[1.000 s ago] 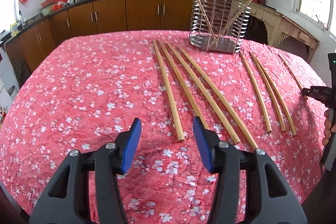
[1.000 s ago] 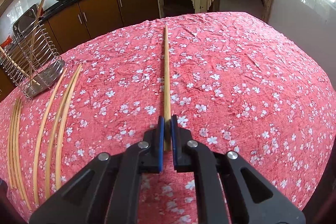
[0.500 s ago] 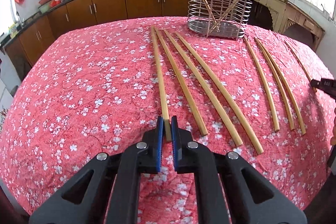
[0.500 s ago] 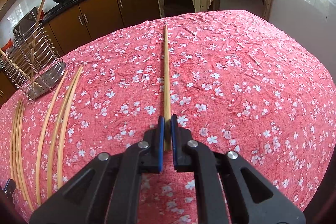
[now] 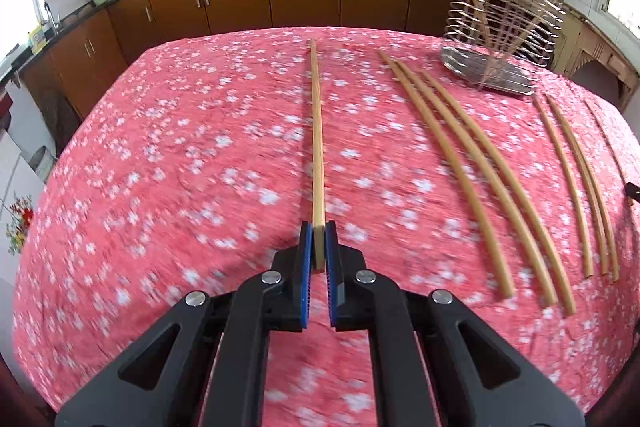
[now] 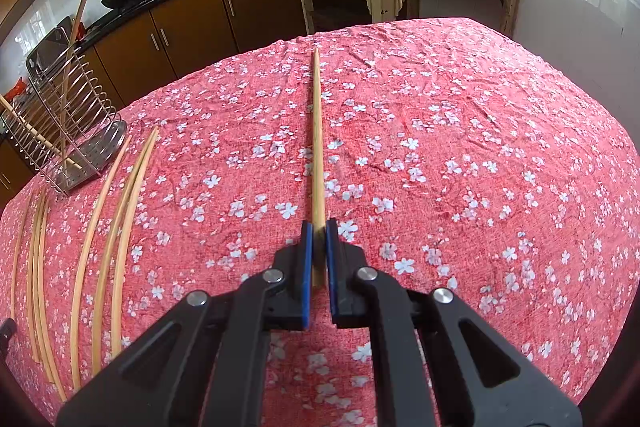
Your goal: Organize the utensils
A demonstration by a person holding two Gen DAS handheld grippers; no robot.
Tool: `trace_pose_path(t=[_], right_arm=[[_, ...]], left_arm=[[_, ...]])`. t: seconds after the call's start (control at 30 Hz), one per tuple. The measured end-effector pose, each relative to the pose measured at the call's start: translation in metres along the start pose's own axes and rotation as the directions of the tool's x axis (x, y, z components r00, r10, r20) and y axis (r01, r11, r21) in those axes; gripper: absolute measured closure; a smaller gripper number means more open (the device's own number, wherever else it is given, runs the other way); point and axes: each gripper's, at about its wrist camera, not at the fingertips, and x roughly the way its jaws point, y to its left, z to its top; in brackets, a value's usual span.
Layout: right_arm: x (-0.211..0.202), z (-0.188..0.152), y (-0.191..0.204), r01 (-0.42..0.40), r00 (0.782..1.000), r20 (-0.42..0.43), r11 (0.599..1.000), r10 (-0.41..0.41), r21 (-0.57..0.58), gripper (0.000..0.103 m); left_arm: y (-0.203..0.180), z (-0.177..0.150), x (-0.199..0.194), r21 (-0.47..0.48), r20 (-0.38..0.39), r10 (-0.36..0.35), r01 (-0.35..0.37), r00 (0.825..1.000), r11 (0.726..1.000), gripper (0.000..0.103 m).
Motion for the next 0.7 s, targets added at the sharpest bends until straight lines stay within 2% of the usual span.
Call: trace_pose_path(t=[0.23,0.5,0.67,0.7], right_arm=[[0.0000,-0.0002,0.0005,0.000,1.000,-0.001,1.000,0.000,0.001,0.095],[0.0002,0.0001,0.0001,0.001,1.000,-0.001,1.000,-0.001,-0.002,0.095],[0.0000,-0.0002,0.0007,0.006,1.000,-0.002,1.000,-0.006,-0.004,0.095],[-0.0001,-0.0002,0.0009,0.007,1.000,-0.002,1.000,-0.007,-0.005,0.095]], left_arm=[[0.0055,0.0047,0.0051,0.009,0.016,-0.005,0.005,1.000,1.000,0.096],[0.0035,0.0061,0.0065,0.028,0.015,0.025,-0.025,1.000,0.999,0.095],[0.0029,0.0053,0.0058,0.027,0.016,0.040,-0.040,0.999,0.999,0.086],[0.0036,0.0053,0.0055,0.024,0.016,0.040,-0.040,0.999,0.999,0.080]])
